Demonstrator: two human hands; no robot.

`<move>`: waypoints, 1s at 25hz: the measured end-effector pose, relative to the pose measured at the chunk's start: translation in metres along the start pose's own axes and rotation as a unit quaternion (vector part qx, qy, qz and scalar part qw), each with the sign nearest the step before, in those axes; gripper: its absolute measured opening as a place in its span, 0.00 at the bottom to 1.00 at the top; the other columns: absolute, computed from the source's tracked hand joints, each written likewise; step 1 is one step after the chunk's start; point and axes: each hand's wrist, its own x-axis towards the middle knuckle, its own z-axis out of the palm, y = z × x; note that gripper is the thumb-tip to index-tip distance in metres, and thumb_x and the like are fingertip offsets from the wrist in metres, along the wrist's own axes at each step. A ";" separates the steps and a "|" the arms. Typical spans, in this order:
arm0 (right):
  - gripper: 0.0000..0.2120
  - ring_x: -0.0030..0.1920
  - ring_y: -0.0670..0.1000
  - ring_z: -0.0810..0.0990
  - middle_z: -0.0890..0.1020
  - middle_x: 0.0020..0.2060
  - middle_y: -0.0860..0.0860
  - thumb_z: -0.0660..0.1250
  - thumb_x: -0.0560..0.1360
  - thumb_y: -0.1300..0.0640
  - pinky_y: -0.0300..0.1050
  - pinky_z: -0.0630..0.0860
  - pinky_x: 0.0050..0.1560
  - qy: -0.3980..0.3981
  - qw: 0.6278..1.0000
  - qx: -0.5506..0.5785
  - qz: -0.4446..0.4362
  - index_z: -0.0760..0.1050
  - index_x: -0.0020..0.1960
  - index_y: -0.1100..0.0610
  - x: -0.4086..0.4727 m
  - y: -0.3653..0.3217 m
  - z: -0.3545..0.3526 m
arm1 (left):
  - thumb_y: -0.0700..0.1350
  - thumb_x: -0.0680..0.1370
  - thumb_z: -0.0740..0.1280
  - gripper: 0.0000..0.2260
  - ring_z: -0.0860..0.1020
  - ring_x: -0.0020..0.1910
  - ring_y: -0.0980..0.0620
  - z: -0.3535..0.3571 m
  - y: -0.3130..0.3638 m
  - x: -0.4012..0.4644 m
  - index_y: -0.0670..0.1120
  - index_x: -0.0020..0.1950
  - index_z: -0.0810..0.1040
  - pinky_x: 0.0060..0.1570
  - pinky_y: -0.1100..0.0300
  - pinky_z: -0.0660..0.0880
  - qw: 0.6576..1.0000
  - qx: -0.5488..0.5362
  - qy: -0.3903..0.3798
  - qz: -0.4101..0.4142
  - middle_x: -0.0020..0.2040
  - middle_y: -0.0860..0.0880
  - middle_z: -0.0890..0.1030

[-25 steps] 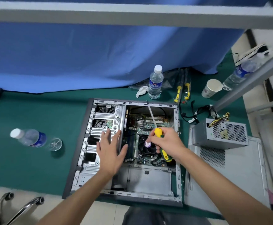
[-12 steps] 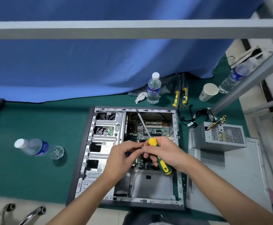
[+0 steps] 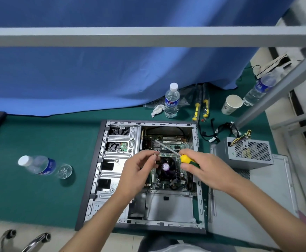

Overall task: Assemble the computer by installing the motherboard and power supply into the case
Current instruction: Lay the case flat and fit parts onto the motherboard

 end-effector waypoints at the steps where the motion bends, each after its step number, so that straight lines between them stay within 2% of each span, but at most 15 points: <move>1: 0.17 0.53 0.43 0.80 0.80 0.55 0.39 0.57 0.80 0.38 0.44 0.76 0.53 0.015 0.999 -0.025 -0.016 0.65 0.68 0.37 -0.004 0.001 -0.003 | 0.41 0.80 0.67 0.08 0.84 0.45 0.51 -0.001 0.001 0.000 0.50 0.56 0.83 0.49 0.59 0.80 1.000 -0.007 0.004 -0.004 0.48 0.52 0.85; 4: 0.19 0.58 0.42 0.79 0.77 0.63 0.37 0.57 0.79 0.37 0.46 0.76 0.58 0.035 0.996 -0.069 -0.053 0.66 0.69 0.38 -0.010 0.005 -0.012 | 0.41 0.79 0.69 0.08 0.84 0.47 0.51 -0.006 0.002 0.002 0.50 0.55 0.84 0.50 0.56 0.81 1.000 -0.013 0.023 -0.009 0.47 0.51 0.86; 9: 0.21 0.57 0.41 0.79 0.78 0.62 0.36 0.58 0.79 0.38 0.43 0.75 0.57 0.040 0.992 -0.110 -0.051 0.67 0.71 0.39 -0.011 0.011 -0.024 | 0.40 0.77 0.71 0.09 0.84 0.45 0.52 -0.011 0.010 0.016 0.52 0.52 0.85 0.48 0.61 0.80 1.000 -0.012 0.027 0.000 0.46 0.51 0.86; 15: 0.21 0.58 0.42 0.79 0.78 0.62 0.37 0.58 0.79 0.38 0.46 0.77 0.57 0.038 0.988 -0.134 -0.063 0.67 0.71 0.40 -0.003 0.007 -0.033 | 0.40 0.77 0.72 0.08 0.83 0.45 0.49 -0.018 0.014 0.022 0.52 0.52 0.85 0.49 0.57 0.80 0.999 0.035 0.018 0.012 0.45 0.52 0.86; 20: 0.22 0.57 0.43 0.80 0.78 0.62 0.38 0.57 0.79 0.37 0.48 0.78 0.56 0.032 0.987 -0.144 -0.069 0.67 0.71 0.40 -0.002 0.005 -0.033 | 0.39 0.77 0.71 0.08 0.83 0.45 0.50 -0.020 0.020 0.025 0.49 0.53 0.85 0.49 0.59 0.80 0.999 0.042 0.009 0.018 0.45 0.51 0.86; 25: 0.21 0.55 0.41 0.79 0.79 0.61 0.37 0.57 0.79 0.37 0.46 0.77 0.56 0.040 0.988 -0.134 -0.060 0.67 0.71 0.39 -0.005 0.010 -0.032 | 0.39 0.77 0.71 0.08 0.83 0.43 0.50 -0.017 0.026 0.030 0.50 0.52 0.85 0.47 0.60 0.80 0.996 0.071 -0.017 0.041 0.44 0.53 0.85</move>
